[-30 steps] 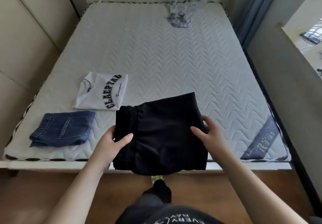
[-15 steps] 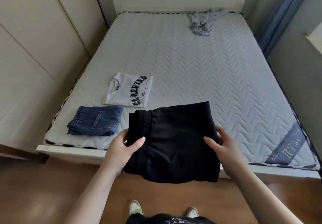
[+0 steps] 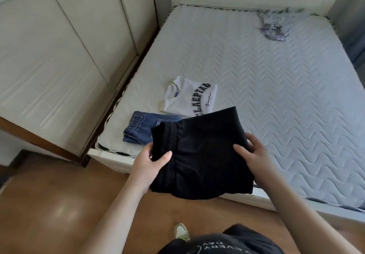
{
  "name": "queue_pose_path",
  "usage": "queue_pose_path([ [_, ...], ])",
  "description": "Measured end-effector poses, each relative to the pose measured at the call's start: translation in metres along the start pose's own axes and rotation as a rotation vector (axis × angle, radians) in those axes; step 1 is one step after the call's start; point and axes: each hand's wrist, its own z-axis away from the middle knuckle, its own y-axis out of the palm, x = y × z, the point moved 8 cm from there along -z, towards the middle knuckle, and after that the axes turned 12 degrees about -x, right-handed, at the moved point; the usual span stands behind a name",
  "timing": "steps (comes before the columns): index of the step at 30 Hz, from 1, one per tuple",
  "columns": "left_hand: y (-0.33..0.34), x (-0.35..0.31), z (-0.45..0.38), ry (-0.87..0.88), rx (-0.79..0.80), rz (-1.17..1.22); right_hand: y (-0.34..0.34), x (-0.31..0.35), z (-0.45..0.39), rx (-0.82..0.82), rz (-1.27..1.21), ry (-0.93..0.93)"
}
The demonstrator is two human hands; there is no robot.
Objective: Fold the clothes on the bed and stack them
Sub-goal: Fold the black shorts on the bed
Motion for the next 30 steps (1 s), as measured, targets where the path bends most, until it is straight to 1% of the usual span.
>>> queue_pose_path([
  [3, -0.002, -0.001, -0.026, -0.026, 0.0, 0.015, 0.005, 0.004, -0.012, -0.045, -0.02, 0.01],
  [6, 0.008, -0.009, -0.054, -0.007, -0.004, 0.019, 0.001, 0.006, -0.031, -0.096, -0.034, 0.021],
  [11, 0.042, -0.025, -0.108, -0.022, 0.07, 0.04, -0.006, 0.004, -0.079, -0.169, -0.067, 0.042],
  [18, 0.07, -0.046, -0.2, -0.096, 0.099, 0.045, 0.014, 0.008, -0.175, -0.125, -0.082, 0.098],
  [21, 0.081, -0.05, -0.239, -0.129, 0.128, 0.063, 0.024, 0.011, -0.216, -0.116, -0.039, 0.101],
  [26, 0.092, -0.031, -0.293, -0.183, 0.157, 0.037, 0.043, 0.0, -0.26, -0.145, 0.014, 0.138],
  [30, 0.085, 0.004, -0.334, -0.232, 0.2, 0.031, 0.075, -0.03, -0.275, -0.179, 0.052, 0.216],
])
